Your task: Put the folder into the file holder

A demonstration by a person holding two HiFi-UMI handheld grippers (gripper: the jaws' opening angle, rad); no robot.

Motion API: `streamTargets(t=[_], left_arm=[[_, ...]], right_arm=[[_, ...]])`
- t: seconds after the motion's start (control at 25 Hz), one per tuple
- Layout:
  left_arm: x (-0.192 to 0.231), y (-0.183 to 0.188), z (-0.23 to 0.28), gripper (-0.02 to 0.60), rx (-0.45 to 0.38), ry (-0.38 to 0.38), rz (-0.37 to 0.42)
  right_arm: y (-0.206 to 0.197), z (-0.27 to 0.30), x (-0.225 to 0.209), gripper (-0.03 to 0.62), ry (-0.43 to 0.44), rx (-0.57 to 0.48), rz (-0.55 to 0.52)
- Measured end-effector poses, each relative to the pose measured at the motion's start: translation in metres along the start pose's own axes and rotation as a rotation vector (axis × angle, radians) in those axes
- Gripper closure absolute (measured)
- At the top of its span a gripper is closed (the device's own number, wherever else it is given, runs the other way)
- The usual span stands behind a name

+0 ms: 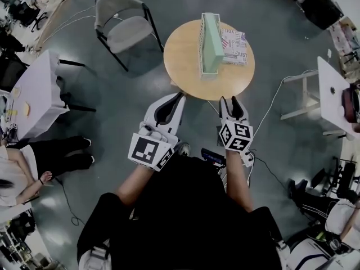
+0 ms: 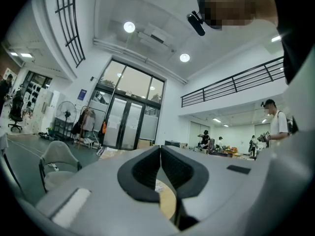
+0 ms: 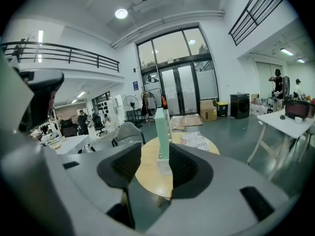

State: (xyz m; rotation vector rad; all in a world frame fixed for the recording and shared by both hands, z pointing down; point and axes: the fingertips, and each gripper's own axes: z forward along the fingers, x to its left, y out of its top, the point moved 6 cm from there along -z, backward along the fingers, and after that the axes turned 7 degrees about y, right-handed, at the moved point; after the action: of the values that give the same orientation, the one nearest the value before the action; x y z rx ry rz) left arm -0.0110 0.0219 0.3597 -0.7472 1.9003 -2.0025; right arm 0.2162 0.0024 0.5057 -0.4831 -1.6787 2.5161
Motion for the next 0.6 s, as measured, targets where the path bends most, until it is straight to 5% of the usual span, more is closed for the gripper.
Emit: streamTargets(t=[0.6], left_arm=[[0.066,0.008,-0.024,0.571,0.009,-0.010,-0.030]], right_arm=[[0.031,-0.005,0.072,0.463,-0.017,-0.054,0.031]])
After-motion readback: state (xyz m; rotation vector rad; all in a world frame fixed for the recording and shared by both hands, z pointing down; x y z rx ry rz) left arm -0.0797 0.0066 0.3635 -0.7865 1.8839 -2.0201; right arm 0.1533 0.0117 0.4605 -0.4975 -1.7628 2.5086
